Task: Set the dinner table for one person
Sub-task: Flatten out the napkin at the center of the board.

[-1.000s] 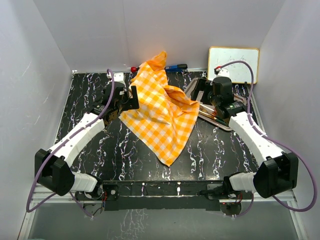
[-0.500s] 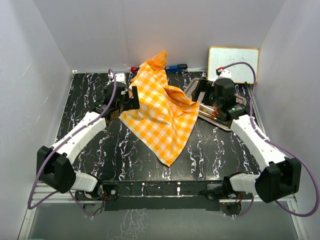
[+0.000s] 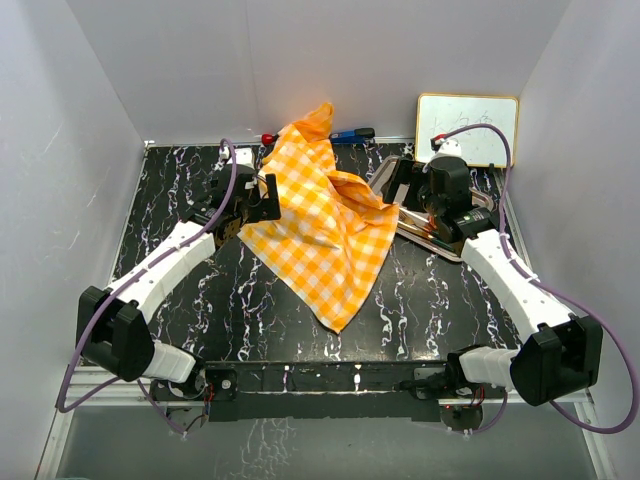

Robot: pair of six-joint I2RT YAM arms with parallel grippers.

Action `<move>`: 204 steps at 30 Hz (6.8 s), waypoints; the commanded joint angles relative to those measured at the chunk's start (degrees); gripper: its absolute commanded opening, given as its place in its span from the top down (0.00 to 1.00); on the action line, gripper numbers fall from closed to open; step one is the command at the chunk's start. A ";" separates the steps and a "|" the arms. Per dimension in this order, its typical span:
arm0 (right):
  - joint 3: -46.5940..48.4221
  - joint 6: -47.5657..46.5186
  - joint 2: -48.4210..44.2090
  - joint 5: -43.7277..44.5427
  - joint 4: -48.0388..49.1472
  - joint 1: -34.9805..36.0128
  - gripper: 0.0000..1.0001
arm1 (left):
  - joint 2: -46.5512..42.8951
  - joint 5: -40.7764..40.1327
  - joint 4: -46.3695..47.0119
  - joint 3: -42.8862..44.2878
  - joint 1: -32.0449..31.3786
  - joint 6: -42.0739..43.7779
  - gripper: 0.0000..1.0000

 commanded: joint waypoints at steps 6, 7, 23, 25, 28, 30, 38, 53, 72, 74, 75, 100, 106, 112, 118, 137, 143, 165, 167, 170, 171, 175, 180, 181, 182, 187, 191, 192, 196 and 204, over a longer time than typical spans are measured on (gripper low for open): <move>0.45 -0.15 -1.07 -0.33 1.84 0.35 0.03 | -1.01 -0.60 -0.03 1.00 -0.17 0.01 0.01; 0.37 -0.19 -0.94 -0.47 1.95 0.41 0.03 | -1.00 -0.70 0.05 1.00 -0.17 0.01 0.01; 0.90 -0.67 11.96 -7.03 9.72 4.20 0.03 | 8.22 1.41 3.51 1.50 -0.79 1.51 0.01; 1.19 -1.76 13.97 -5.71 10.36 4.67 0.03 | 9.55 0.24 2.54 2.24 -0.78 1.91 0.01; 1.81 -4.68 16.18 -2.20 11.51 4.87 0.03 | 11.07 -1.02 0.78 3.57 -0.79 1.17 0.01; 3.18 -6.88 17.81 0.79 11.81 4.87 0.02 | 11.10 -1.48 1.18 3.28 -0.77 0.98 0.01; 8.11 -13.56 23.96 6.74 16.51 4.91 0.02 | 10.20 -0.26 3.64 1.88 -0.79 0.73 0.01; 7.15 -12.66 31.02 -1.04 22.32 4.90 0.19 | 11.91 0.56 2.48 2.09 -0.79 -0.34 0.01; 23.21 -12.75 29.24 3.33 10.87 4.91 1.00 | 9.46 -3.70 0.83 1.39 -0.79 -0.86 0.04; 28.70 -12.71 25.85 3.83 8.34 4.91 1.00 | 9.68 -3.77 0.38 1.63 -0.79 -1.14 0.03; 31.94 -12.43 24.63 4.00 7.73 4.88 1.00 | 9.82 -3.72 0.18 1.76 -0.79 -1.27 0.03; 48.05 -5.46 12.55 -60.16 4.24 4.99 1.00 | 4.60 -3.25 1.35 2.25 -0.79 -2.00 0.03; 38.94 6.95 4.23 -67.46 26.48 4.86 1.00 | -0.95 -9.63 0.16 1.37 -0.75 -0.79 0.02; 38.50 -5.44 5.37 -46.38 1.79 4.89 1.00 | -3.03 -19.32 -7.14 6.93 -0.61 -1.83 0.01; 31.86 -9.50 12.52 -31.51 -4.59 4.90 1.00 | -0.09 -25.32 -14.18 10.57 -0.50 -2.71 0.01; 33.63 -10.39 24.35 -18.55 -7.47 5.29 1.00 | 1.62 12.03 1.60 4.16 -0.86 -3.68 0.01; 35.86 -12.21 24.85 -17.21 -9.71 5.30 1.00 | -3.82 22.15 11.52 -2.44 -1.56 1.58 0.01; 35.60 -12.42 27.43 -20.65 -9.93 5.46 1.00 | -0.86 10.33 15.77 -8.09 -13.76 25.49 0.01; 35.16 -12.40 27.21 -20.89 -9.54 5.45 1.00 | 2.02 2.36 16.28 -7.11 -15.35 25.42 0.01; 34.42 -12.43 26.84 -21.71 -9.01 5.50 1.00 | 5.12 -8.63 18.45 -6.51 -17.19 25.27 0.01; 33.96 -12.42 26.62 -21.94 -8.85 5.51 1.00 | 5.97 -11.68 18.89 -6.29 -17.63 25.27 0.01; 31.85 -12.64 24.98 -22.83 -7.50 5.46 1.00 | 9.35 -23.69 20.10 -5.07 -18.64 24.56 0.01; 30.46 -12.81 23.37 -23.07 -7.12 5.50 1.00 | 12.40 -34.62 20.54 -3.78 -19.31 24.29 0.01; 30.26 -12.85 23.19 -23.17 -7.14 5.47 1.00 | 12.19 -35.76 20.64 -3.62 -19.30 23.98 0.02; 30.05 -12.89 23.04 -23.21 -7.10 5.51 1.00 | 11.80 -35.92 20.67 -3.62 -19.33 23.66 0.05; 28.68 -12.42 22.28 -23.09 -6.11 5.56 1.00 | 10.00 -33.02 21.52 -4.39 -19.35 22.35 0.42; 28.14 -11.99 21.64 -22.89 -5.85 5.51 1.00 | 11.37 -34.05 16.05 -1.18 -19.33 20.27 1.00; 28.01 -12.02 21.51 -22.56 -5.94 5.50 1.00 | 11.39 -34.31 15.54 -0.71 -19.33 20.40 1.00; 28.27 -12.04 21.32 -21.24 -6.07 5.52 1.00 | 8.27 -35.33 15.08 -0.11 -19.32 21.81 1.00; 29.64 -12.41 23.12 -20.79 -7.05 5.50 0.87 | -1.76 -40.84 11.98 10.54 -18.89 30.10 1.00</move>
